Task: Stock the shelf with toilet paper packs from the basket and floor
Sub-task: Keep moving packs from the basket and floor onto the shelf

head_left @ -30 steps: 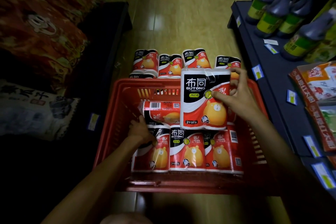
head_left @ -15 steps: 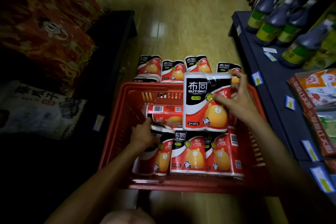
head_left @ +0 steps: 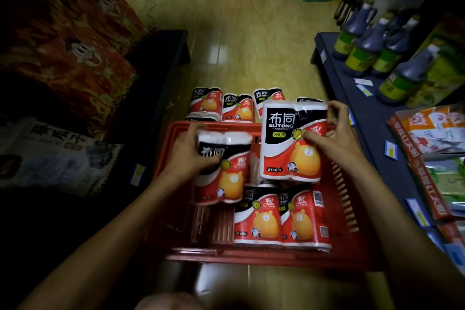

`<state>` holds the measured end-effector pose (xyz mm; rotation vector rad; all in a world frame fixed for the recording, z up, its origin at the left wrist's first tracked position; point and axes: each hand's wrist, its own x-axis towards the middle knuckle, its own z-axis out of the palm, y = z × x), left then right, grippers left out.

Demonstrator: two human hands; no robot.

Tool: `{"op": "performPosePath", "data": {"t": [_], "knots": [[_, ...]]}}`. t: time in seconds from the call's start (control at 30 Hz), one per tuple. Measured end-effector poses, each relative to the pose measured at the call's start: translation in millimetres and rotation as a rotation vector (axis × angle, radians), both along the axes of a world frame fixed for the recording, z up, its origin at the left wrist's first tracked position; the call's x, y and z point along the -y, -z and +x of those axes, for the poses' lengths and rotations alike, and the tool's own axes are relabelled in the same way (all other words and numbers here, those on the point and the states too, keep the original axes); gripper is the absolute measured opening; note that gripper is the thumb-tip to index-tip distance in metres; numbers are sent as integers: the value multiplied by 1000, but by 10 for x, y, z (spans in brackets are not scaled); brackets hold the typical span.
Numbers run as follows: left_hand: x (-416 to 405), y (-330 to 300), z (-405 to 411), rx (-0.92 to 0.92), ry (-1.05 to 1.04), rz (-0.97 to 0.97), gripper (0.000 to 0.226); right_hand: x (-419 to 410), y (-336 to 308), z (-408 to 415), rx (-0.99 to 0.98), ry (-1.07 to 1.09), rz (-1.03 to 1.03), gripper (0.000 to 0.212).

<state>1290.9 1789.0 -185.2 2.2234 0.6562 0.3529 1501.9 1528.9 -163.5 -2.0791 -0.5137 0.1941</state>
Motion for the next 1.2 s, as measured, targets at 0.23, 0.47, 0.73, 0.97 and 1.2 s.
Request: {"op": "performPosePath", "data": {"t": [0.23, 0.47, 0.73, 0.97, 1.2], "knots": [[-243, -494, 285, 156, -33, -12, 58, 78, -109, 116, 6, 25, -6, 72], [-295, -749, 423, 210, -36, -33, 56, 89, -329, 132, -21, 52, 24, 72], [-258, -2230, 512, 192, -6, -90, 58, 332, -2012, 15, -78, 141, -2, 79], [-161, -4368, 704, 207, 58, -75, 55, 415, -4202, -99, -2, 196, -20, 77], [-109, -6499, 885, 290, 121, -61, 50, 532, -6299, -192, 76, 228, -7, 78]]}}
